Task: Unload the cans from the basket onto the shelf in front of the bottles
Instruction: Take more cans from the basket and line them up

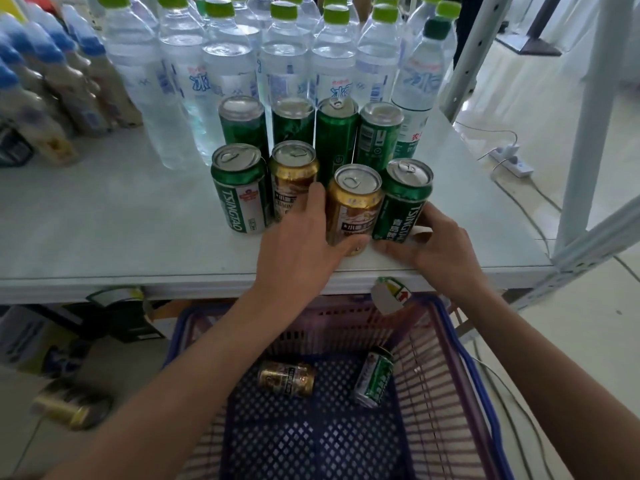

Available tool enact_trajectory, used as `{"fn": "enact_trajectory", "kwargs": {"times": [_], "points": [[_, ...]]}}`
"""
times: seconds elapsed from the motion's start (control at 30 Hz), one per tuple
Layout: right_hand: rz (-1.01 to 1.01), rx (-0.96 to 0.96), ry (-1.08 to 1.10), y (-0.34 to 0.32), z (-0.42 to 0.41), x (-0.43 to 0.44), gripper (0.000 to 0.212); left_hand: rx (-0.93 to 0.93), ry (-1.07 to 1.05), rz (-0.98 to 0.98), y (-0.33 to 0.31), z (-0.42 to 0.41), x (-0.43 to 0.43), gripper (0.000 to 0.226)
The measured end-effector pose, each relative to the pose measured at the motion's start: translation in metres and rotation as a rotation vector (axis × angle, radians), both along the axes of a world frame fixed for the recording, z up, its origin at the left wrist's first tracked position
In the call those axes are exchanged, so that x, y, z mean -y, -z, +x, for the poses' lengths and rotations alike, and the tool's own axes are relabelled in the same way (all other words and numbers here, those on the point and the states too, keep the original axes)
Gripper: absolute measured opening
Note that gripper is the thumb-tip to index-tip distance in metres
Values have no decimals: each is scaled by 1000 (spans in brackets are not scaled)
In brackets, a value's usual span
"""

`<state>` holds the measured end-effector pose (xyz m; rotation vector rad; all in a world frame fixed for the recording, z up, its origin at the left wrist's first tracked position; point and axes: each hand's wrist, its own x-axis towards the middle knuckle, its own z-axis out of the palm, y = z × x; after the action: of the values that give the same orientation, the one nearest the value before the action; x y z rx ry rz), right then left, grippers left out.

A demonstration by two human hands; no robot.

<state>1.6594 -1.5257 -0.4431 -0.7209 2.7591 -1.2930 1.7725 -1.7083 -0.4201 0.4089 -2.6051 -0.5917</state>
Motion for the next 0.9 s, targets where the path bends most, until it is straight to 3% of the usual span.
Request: {"fn": "enact_trajectory", "kwargs": {"times": [0.07,0.13,0.37,0.83,0.9], "points": [[33,-62,14,3,0,2,65,61,-35,-93,5,1,1,61],[73,-100,18,5,-1,3,62,118,-19,-48,11,1,2,63],[97,-53,-72,1,-6,5,50,40,30,59,19,-6,8,42],[100,-83,92,1,-3,22,68,-23,128,85,29,-15,13,23],[135,-53,115,-2,-1,23,76,-6,197,149,19,-7,17,32]]}}
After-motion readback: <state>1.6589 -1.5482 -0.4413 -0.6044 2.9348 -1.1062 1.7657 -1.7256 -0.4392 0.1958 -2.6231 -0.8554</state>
